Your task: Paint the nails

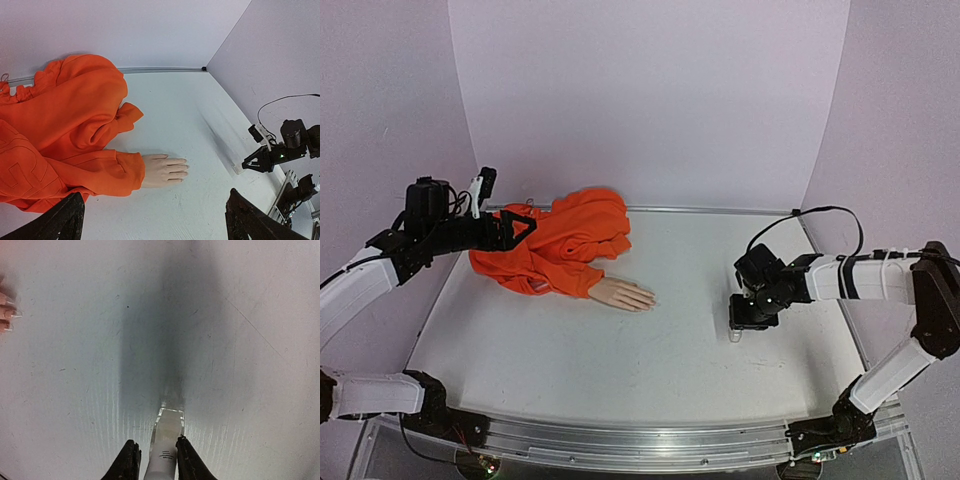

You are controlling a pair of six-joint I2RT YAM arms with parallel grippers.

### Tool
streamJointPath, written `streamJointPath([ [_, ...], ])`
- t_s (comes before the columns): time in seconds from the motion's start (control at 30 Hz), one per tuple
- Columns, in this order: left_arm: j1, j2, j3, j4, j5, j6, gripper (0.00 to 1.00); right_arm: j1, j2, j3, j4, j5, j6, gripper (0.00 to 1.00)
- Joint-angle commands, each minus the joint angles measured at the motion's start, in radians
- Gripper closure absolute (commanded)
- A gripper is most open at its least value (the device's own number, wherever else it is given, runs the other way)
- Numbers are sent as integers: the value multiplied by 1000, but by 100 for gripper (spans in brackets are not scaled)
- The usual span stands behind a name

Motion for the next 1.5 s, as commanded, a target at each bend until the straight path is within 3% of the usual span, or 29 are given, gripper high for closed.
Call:
streamJointPath([
  [0.0, -4, 12, 57, 13, 22, 20, 1, 8, -18, -3, -64, 53, 23, 76],
  [0.23, -3, 60, 75, 12, 59, 7, 0, 16, -29, 10, -47, 71, 2, 96],
  [0.5, -13, 164, 128, 11, 134, -48, 1, 32, -34, 46, 156, -4, -110, 99],
  [0.83, -120, 323, 257, 9, 266, -82, 1, 111, 42, 155, 541, -390, -205, 100],
  [1.0, -152, 431, 284, 9, 494, 8, 2, 164, 114, 242, 685, -566, -265, 100],
  [1.27, -209, 485, 255, 8, 709, 109, 16, 206, 201, 383, 704, -768, -366, 100],
  [1.47, -234, 458, 222, 4, 729, 176, 23, 207, 212, 430, 684, -865, -373, 100],
])
